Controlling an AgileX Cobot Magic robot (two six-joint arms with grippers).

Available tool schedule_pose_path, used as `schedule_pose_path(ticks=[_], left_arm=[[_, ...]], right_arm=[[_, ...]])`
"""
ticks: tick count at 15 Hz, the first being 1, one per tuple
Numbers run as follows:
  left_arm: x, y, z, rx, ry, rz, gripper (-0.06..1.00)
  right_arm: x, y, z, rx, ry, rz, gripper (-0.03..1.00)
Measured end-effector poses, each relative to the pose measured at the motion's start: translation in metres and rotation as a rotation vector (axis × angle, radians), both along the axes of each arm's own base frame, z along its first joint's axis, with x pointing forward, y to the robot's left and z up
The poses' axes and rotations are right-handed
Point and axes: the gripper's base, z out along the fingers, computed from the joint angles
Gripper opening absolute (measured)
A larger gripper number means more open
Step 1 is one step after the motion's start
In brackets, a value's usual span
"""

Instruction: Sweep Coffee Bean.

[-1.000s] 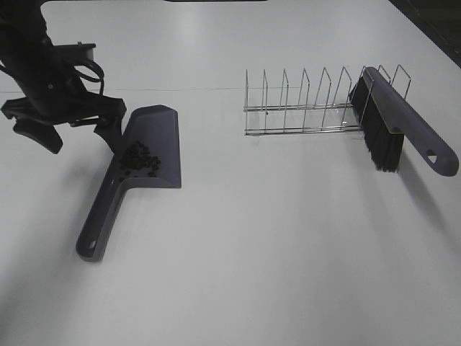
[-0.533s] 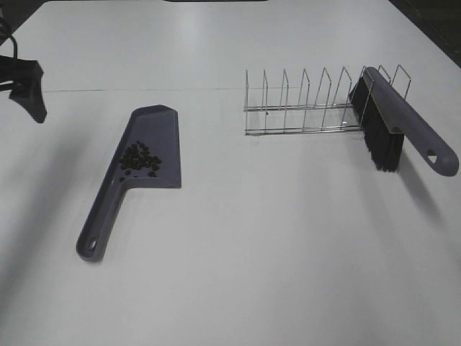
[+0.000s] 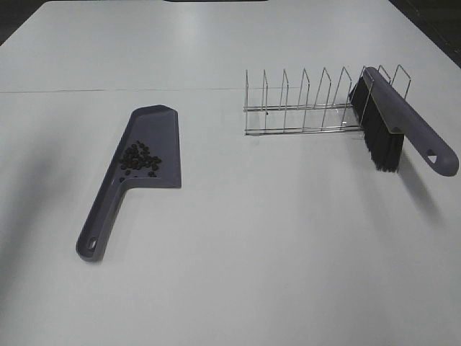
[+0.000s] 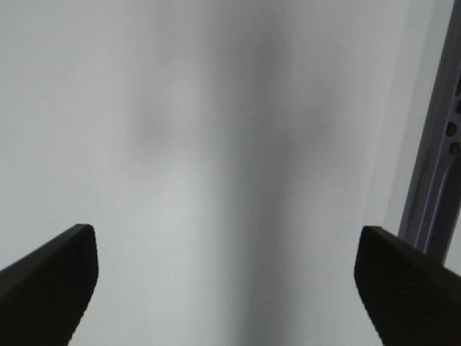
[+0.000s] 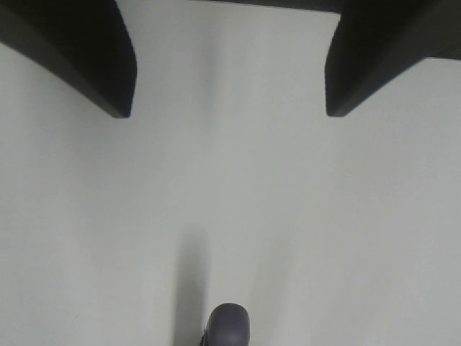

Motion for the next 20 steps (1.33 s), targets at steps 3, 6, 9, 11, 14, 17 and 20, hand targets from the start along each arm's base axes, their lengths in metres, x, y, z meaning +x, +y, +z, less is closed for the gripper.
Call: schedule_pose_path(ticks=[3, 6, 9, 11, 14, 17, 20], left_arm=[[-0.036, -0.003, 0.012, 0.000, -0.009, 0.001, 0.88], [-0.067, -0.005, 0.022, 0.002, -0.031, 0.002, 0.88], [-0.094, -0.007, 0.027, 0.004, -0.057, 0.006, 0.88], [-0.114, -0.009, 0.029, 0.003, -0.074, 0.020, 0.88], [-0.151, -0.012, 0.023, 0.001, -0.075, 0.030, 0.88], [-0.181, -0.014, 0.019, 0.004, -0.116, 0.032, 0.88], [-0.207, -0.016, 0.017, 0.006, -0.162, 0.032, 0.88]], right_arm=[[-0.015, 0.002, 0.007, 0.051, -0.044, 0.001, 0.64], [-0.031, 0.003, 0.009, 0.061, -0.027, 0.007, 0.64], [-0.042, 0.002, 0.004, 0.030, -0.006, 0.043, 0.64], [-0.048, 0.002, 0.005, 0.028, -0.044, 0.047, 0.64], [-0.055, 0.001, 0.006, 0.025, -0.086, 0.053, 0.64], [-0.055, 0.001, 0.006, 0.026, -0.088, 0.053, 0.64], [-0.055, 0.001, 0.006, 0.026, -0.088, 0.053, 0.64]])
